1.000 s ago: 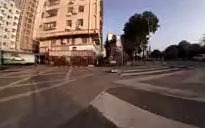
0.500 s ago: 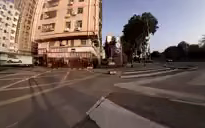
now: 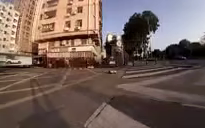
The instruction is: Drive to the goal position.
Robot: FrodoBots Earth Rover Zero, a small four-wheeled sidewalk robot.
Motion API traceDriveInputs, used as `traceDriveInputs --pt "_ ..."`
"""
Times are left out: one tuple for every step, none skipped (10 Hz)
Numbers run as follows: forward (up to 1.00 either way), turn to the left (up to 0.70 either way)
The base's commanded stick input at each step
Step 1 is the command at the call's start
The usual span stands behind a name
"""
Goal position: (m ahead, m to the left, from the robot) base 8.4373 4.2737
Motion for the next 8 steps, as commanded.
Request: traceDriveInputs --pt "0.45 0.00" --pt "0.45 0.00" --pt "0.45 0.00" --pt "0.45 0.00" --pt "0.45 0.00" --pt "0.45 0.00" --pt "0.45 0.00" --pt "0.45 0.00"
